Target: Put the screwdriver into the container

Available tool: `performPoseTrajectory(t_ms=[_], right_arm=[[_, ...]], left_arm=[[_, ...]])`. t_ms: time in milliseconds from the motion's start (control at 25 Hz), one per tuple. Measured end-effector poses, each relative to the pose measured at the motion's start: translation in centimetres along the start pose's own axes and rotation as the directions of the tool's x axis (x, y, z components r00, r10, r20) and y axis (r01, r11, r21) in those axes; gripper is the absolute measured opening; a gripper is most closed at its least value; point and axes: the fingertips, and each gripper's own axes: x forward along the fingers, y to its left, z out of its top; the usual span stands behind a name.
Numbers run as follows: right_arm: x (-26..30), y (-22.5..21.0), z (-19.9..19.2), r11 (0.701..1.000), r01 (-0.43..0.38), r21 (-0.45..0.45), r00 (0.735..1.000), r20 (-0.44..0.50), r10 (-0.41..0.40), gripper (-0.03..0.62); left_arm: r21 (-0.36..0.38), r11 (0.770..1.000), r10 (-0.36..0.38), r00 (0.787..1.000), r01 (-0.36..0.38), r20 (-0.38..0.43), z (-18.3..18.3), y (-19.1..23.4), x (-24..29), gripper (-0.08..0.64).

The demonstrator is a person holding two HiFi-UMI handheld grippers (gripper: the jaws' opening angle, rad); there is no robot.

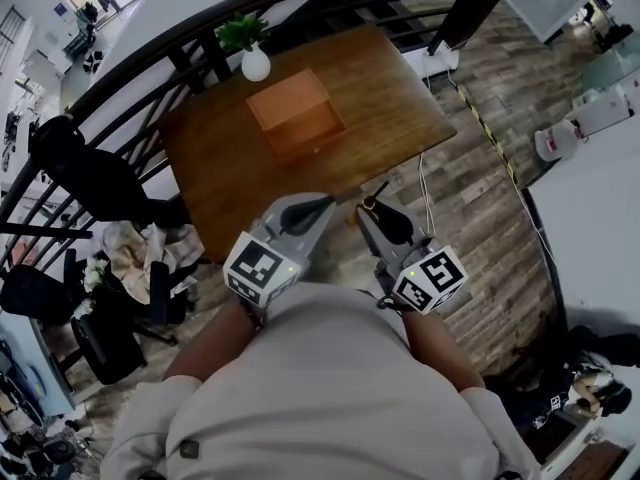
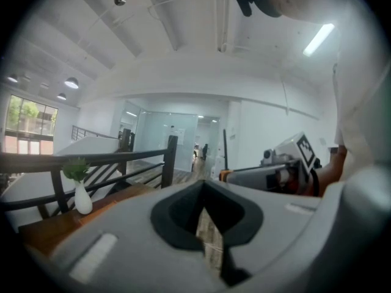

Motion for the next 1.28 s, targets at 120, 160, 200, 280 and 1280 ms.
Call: performPoseTrajectory(t_ms=[120,160,200,280,1280], right_arm=[[2.7,0.5,0.9,1.0,-0.004,-0.008,1.0,0.008,0.004,0.081],[3.5,0.8,1.1,1.0,-0.007,-0.009,1.0,0.009,0.007,0.081],[4.2,1.1,1.1,1.0,-0.009,-0.011,1.0,0.011,0.01,0.081],[5.5,1.6,1.1,1.0,-0.014,-0.016,1.0,0.014,0.015,0.081],[13.8,-3.4,2.6,0.977,-0.211,-0.018,0.975,-0.071,0.21,0.081]], left_arm=[[0.005,1.0,0.0,1.0,0.0,-0.001,0.6,2.6,-1.1,0.005],[0.008,1.0,0.002,1.0,-0.002,0.003,0.8,3.3,-1.5,0.005],[0.011,1.0,0.004,1.0,-0.004,0.005,0.9,3.9,-1.8,0.005],[0.015,1.0,0.007,1.0,-0.007,0.005,0.9,5.0,-2.5,0.005],[-0.067,0.981,0.181,0.983,-0.18,0.012,1.9,13.7,0.8,0.005]])
